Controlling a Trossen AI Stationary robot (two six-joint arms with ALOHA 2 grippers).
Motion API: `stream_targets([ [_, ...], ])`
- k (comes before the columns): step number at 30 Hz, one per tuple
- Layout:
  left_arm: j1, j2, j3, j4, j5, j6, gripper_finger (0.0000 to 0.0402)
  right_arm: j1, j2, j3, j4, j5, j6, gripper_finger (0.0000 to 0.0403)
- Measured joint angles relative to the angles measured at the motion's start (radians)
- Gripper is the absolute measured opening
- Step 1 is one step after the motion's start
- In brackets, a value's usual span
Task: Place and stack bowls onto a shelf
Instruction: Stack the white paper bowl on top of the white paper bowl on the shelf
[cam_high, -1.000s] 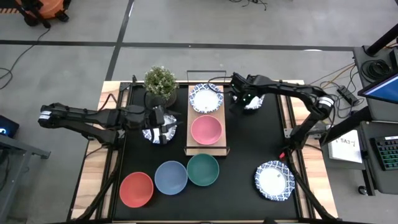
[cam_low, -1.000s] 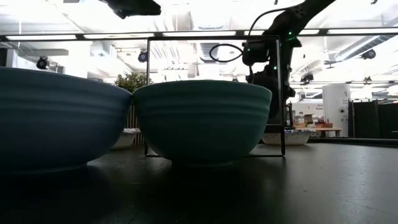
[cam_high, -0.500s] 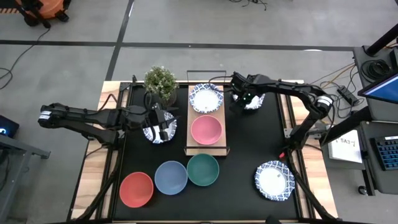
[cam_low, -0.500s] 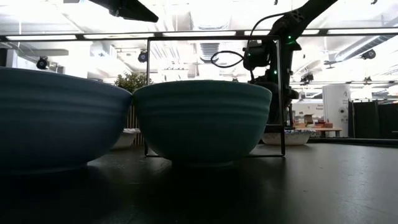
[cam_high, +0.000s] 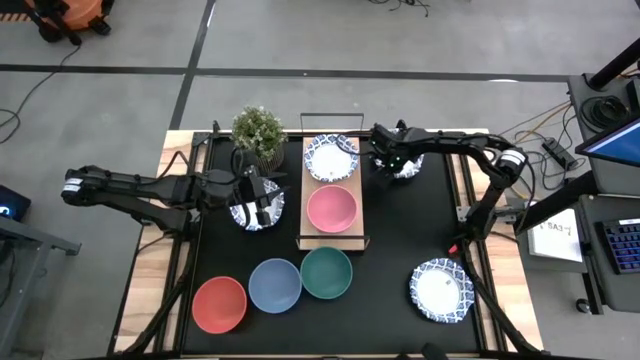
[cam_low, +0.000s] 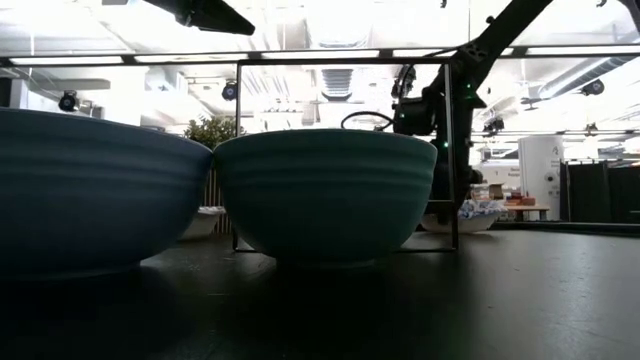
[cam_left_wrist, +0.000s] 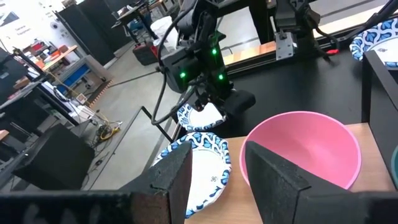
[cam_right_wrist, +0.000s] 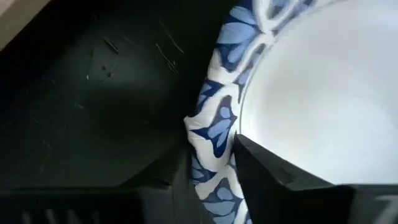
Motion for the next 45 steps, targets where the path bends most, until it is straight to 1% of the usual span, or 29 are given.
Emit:
stream_targets([
  [5, 0.000, 0.000, 0.000, 0.001, 0.000, -0.004, 0.0131, 0.001, -0.015, 0.003, -0.008, 0.009, 0.004, 0.0028],
  [6, 0.000, 0.000, 0.000, 0.002, 0.000, -0.005, 0.0131, 0.000, -0.026, 0.003, -0.020, 0.008, 0.006, 0.0019],
  [10, 0.000, 0.000, -0.003, 0.005, 0.003, -0.014, 0.0131, 0.013, -0.107, 0.003, -0.073, -0.003, 0.034, 0.0013],
  [14, 0.000, 0.000, -0.018, 0.002, 0.003, -0.025, 0.0131, 0.042, -0.233, 0.003, -0.110, -0.007, 0.060, 0.0010],
  [17, 0.000, 0.000, -0.028, 0.011, 0.003, -0.031, 0.0131, 0.075, -0.340, 0.003, -0.107, -0.011, 0.095, 0.0009],
  [21, 0.000, 0.000, -0.041, 0.030, 0.003, -0.025, 0.0131, 0.141, -0.455, 0.003, -0.019, -0.011, 0.113, 0.0009],
  [25, 0.001, 0.000, -0.044, 0.041, 0.003, -0.018, 0.0131, 0.211, -0.509, 0.003, 0.135, -0.014, 0.109, 0.0009],
  [29, 0.001, 0.000, -0.044, 0.042, 0.004, -0.018, 0.0131, 0.259, -0.495, 0.003, 0.303, -0.013, 0.053, 0.0009],
  [31, 0.001, 0.000, -0.044, 0.042, 0.004, -0.018, 0.0131, 0.271, -0.462, 0.003, 0.380, -0.012, 0.025, 0.0009],
  [34, 0.001, 0.000, -0.044, 0.042, 0.003, -0.018, 0.0131, 0.274, -0.402, 0.002, 0.451, -0.011, -0.029, 0.0009],
  [38, 0.001, 0.000, -0.045, 0.041, 0.004, -0.018, 0.0131, 0.274, -0.330, 0.002, 0.512, -0.010, -0.045, 0.0009],
  [41, 0.001, 0.000, -0.045, 0.040, 0.004, -0.018, 0.0131, 0.272, -0.286, 0.002, 0.550, -0.002, -0.025, 0.0011],
  [45, 0.002, 0.000, -0.045, 0.040, 0.004, -0.018, 0.0131, 0.272, -0.233, 0.013, 0.567, 0.002, -0.023, 0.0035],
])
